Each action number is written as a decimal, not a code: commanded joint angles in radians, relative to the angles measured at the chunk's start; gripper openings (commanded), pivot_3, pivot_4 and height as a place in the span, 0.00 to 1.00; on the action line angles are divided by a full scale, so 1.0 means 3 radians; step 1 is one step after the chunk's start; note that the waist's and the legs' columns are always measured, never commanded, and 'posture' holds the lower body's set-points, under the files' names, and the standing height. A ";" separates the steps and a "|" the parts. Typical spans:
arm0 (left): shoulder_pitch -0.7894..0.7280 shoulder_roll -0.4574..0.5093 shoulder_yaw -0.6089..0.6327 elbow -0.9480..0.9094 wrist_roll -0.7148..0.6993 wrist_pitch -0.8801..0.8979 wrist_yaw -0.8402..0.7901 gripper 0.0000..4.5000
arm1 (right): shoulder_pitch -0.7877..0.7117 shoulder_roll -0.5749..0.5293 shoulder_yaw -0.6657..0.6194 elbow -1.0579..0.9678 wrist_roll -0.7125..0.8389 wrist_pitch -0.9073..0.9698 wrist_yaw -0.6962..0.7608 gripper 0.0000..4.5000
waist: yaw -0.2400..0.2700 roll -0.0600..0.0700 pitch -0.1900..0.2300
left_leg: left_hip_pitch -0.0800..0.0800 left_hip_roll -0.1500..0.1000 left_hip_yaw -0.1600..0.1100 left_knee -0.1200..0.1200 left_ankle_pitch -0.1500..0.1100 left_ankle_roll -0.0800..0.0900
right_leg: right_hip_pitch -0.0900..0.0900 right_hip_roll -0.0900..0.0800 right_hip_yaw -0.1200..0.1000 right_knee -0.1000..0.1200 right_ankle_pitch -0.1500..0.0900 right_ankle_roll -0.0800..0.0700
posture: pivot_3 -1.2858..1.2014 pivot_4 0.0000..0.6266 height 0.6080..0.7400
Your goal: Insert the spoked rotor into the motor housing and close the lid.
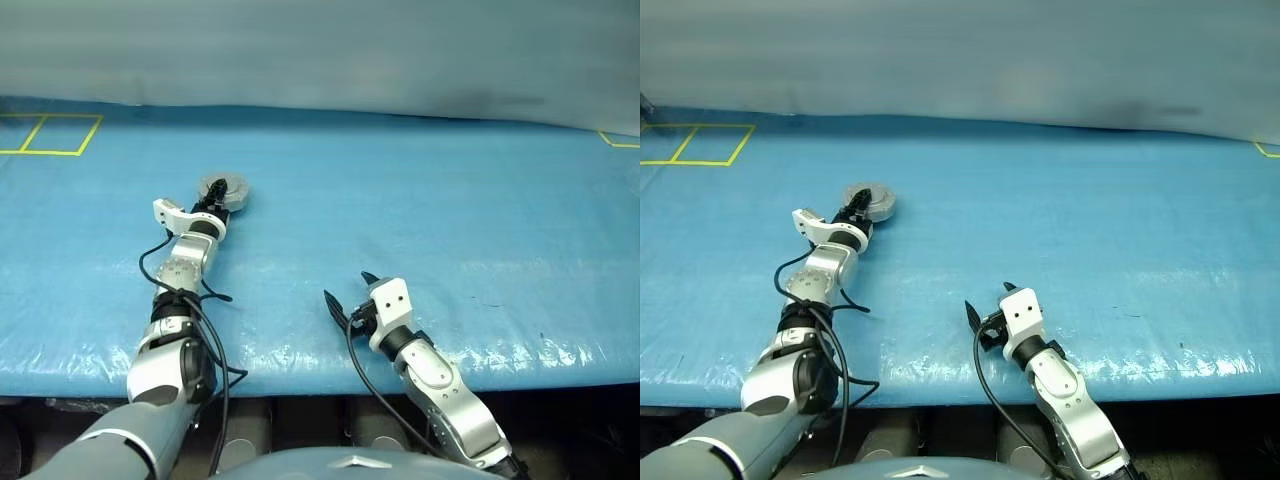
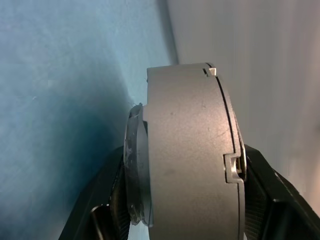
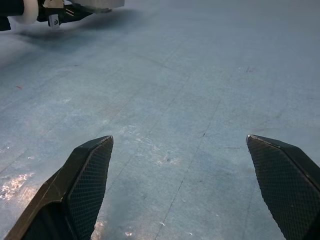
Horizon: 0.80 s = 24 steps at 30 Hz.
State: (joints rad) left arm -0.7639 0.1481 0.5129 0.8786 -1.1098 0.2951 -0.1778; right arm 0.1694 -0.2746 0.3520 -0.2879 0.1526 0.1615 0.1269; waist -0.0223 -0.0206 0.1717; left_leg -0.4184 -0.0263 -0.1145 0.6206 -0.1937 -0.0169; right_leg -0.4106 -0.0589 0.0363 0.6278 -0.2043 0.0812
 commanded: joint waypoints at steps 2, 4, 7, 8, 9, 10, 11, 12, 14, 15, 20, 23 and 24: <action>-0.0335 0.0082 0.0146 0.0393 0.0228 -0.0138 -0.0202 0.54 | 0.0057 0.0126 -0.0109 -0.0050 -0.0062 -0.0147 0.0039 1.00 | -0.0009 -0.0001 0.0001 | 0.0001 0.0000 -0.0001 -0.0002 0.0000 0.0000 | -0.0001 0.0000 0.0000 0.0000 0.0000 0.0000 | 0.52 0.24 1.00; -0.0382 0.0095 0.0170 0.0523 0.0341 -0.0169 -0.0227 0.54 | 0.0064 0.0156 -0.0109 -0.0058 -0.0116 -0.0152 0.0060 1.00 | -0.0019 -0.0001 0.0001 | 0.0001 0.0001 -0.0001 -0.0004 0.0000 0.0000 | -0.0002 0.0000 0.0000 0.0000 0.0000 0.0000 | 0.52 0.24 1.00; -0.0406 0.0101 0.0257 0.0638 0.0452 -0.0245 -0.0165 0.54 | 0.0062 0.0196 -0.0102 -0.0067 -0.0154 -0.0121 0.0098 1.00 | -0.0017 -0.0001 0.0001 | 0.0004 0.0001 -0.0001 -0.0003 0.0000 -0.0001 | 0.0000 0.0000 -0.0001 0.0002 0.0001 0.0000 | 0.52 0.24 1.00; -0.0398 0.0101 0.0299 0.0654 0.0472 -0.0260 -0.0137 0.54 | 0.0058 0.0208 -0.0100 -0.0065 -0.0163 -0.0113 0.0114 1.00 | -0.0019 -0.0001 0.0001 | 0.0005 0.0001 -0.0001 -0.0003 0.0001 -0.0001 | 0.0001 0.0000 0.0000 0.0003 0.0001 0.0001 | 0.52 0.24 1.00; -0.0373 0.0097 0.0329 0.0636 0.0492 -0.0257 -0.0121 0.70 | 0.0057 0.0222 -0.0100 -0.0068 -0.0171 -0.0098 0.0125 1.00 | -0.0021 -0.0001 0.0001 | 0.0008 0.0002 -0.0001 -0.0002 0.0001 -0.0001 | 0.0004 0.0000 0.0000 0.0003 0.0001 0.0001 | 0.52 0.24 1.00; -0.0334 0.0090 0.0334 0.0590 0.0518 -0.0231 -0.0115 0.75 | 0.0055 0.0233 -0.0102 -0.0071 -0.0176 -0.0092 0.0142 1.00 | -0.0025 -0.0001 0.0000 | 0.0010 0.0002 0.0000 -0.0002 0.0001 -0.0001 | 0.0007 0.0000 0.0000 0.0003 0.0001 0.0001 | 0.52 0.24 1.00; -0.0299 0.0082 0.0332 0.0545 0.0545 -0.0209 -0.0099 0.81 | 0.0051 0.0244 -0.0107 -0.0071 -0.0182 -0.0089 0.0155 1.00 | -0.0031 0.0000 0.0000 | 0.0013 0.0003 0.0000 -0.0002 0.0001 -0.0001 | 0.0009 0.0000 0.0000 0.0004 0.0001 0.0001 | 0.52 0.24 1.00; -0.0244 0.0067 0.0329 0.0474 0.0567 -0.0174 -0.0054 0.90 | 0.0041 0.0258 -0.0112 -0.0069 -0.0188 -0.0079 0.0167 1.00 | -0.0038 0.0000 -0.0001 | 0.0017 0.0003 0.0001 -0.0002 0.0001 -0.0002 | 0.0012 0.0000 0.0001 0.0005 0.0001 0.0000 | 0.52 0.24 1.00; -0.0074 0.0008 0.0345 0.0231 0.0587 -0.0097 0.0126 0.99 | 0.0023 0.0257 -0.0106 -0.0074 -0.0197 -0.0036 0.0223 1.00 | -0.0065 0.0003 -0.0005 | 0.0023 0.0004 0.0002 -0.0002 0.0001 -0.0002 | 0.0015 0.0000 0.0002 0.0007 0.0002 -0.0001 | 0.52 0.24 1.00; 0.0059 -0.0049 0.0399 0.0021 0.0534 -0.0027 0.0279 0.99 | 0.0016 0.0257 -0.0101 -0.0085 -0.0205 -0.0013 0.0242 1.00 | -0.0076 0.0005 -0.0007 | 0.0025 0.0005 0.0005 -0.0003 0.0001 -0.0002 | 0.0016 0.0000 0.0005 0.0008 0.0002 -0.0002 | 0.52 0.24 1.00; 0.0823 -0.0358 0.0374 -0.1240 0.0380 0.0471 0.0787 0.99 | -0.0003 0.0299 -0.0122 -0.0147 -0.0162 0.0106 0.0328 1.00 | -0.0120 0.0018 -0.0023 | 0.0033 0.0006 0.0011 -0.0007 0.0000 -0.0002 | 0.0018 -0.0001 0.0016 0.0009 0.0003 -0.0002 | 0.52 0.24 1.00; 0.1252 -0.0516 0.0353 -0.1892 0.0228 0.0739 0.1060 0.99 | -0.0038 0.0292 -0.0105 -0.0168 -0.0175 0.0214 0.0390 1.00 | -0.0118 0.0025 -0.0029 | 0.0049 0.0006 0.0015 -0.0011 0.0000 -0.0002 | 0.0031 -0.0001 0.0021 0.0009 0.0001 -0.0005 | 0.52 0.24 1.00; 0.1409 -0.0559 0.0330 -0.2120 0.0158 0.0839 0.1111 0.99 | -0.0054 0.0297 -0.0113 -0.0181 -0.0165 0.0260 0.0402 1.00 | -0.0117 0.0025 -0.0031 | 0.0063 0.0006 0.0016 -0.0013 -0.0001 -0.0003 | 0.0044 -0.0002 0.0021 0.0007 -0.0009 -0.0021 | 0.52 0.24 1.00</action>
State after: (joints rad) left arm -0.4163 -0.0024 0.6084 0.2867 -1.0458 0.4883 0.0811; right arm 0.1641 -0.1905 0.3228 -0.2909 0.0938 0.2281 0.2364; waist -0.0575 -0.0130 0.1626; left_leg -0.3965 -0.0245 -0.1097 0.6165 -0.1942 -0.0177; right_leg -0.3949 -0.0594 0.0426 0.6299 -0.2077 0.0743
